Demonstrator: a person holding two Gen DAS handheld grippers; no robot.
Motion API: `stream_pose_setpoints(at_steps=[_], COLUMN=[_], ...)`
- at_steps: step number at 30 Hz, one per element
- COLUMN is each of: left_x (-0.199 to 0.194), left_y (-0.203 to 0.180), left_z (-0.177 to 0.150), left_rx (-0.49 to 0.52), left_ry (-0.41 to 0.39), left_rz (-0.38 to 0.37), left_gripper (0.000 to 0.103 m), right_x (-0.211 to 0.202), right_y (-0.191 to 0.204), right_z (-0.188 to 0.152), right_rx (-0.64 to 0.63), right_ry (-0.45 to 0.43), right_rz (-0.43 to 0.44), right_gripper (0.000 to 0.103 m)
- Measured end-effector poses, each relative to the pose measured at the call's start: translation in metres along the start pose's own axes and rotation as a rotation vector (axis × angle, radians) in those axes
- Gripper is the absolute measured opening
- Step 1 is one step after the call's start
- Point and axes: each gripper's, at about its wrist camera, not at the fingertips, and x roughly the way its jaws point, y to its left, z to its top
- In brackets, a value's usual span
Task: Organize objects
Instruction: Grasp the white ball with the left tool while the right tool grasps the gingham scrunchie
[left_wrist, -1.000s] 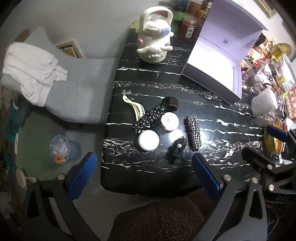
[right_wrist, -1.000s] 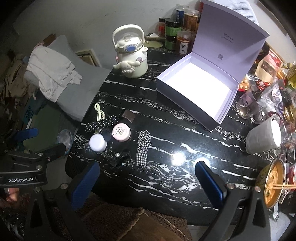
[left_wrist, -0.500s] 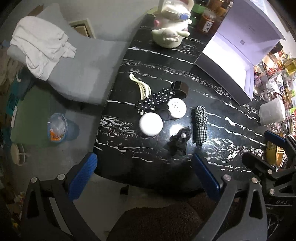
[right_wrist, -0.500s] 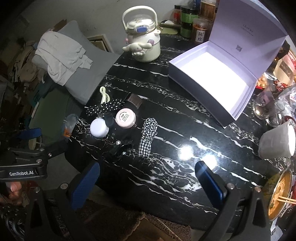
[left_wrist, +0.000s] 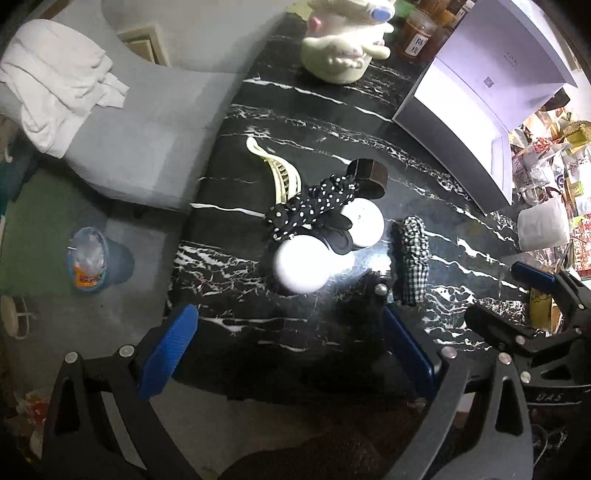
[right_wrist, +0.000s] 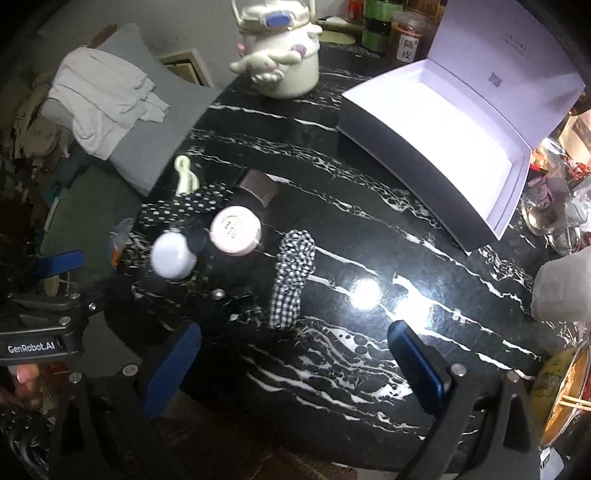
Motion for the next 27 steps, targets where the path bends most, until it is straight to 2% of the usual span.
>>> stream_pose_setpoints(at_steps=[5,12,17,24,27], left_x=[0.023,0.051,0.058,0.069,0.074], left_y=[0.0,0.005,0.006,0.005,0.005], left_z=[0.001,0.0,-0.001,0.001,0.002], left_rx=[0.022,0.006,-0.002,0.016,0.023], left_ry=[-0.002,0.034,0.005,-0.007,-0.008], left_rz=[0.011,-0.045,-0.048,-0.076,-0.079], left_gripper=[0.098,0.09,0.088,0.088,0.088], right_x=[0.022,0.049,0.063,0.078,0.082], right_y=[-0.004,-0.005,-0.006,-0.011,-0.012], right_z=[0.003,0.006,0.008,0.009,0.011], right_rx=[0.024,0.033,0.031,0.042,0.039], right_ry=[0.014,0.042,0.047,0.054,0.054], right_rz=[-0.012,-0.024,-0.028,-0.024,-0.016], right_gripper=[0.092,0.089,0.087,0.073,0.071])
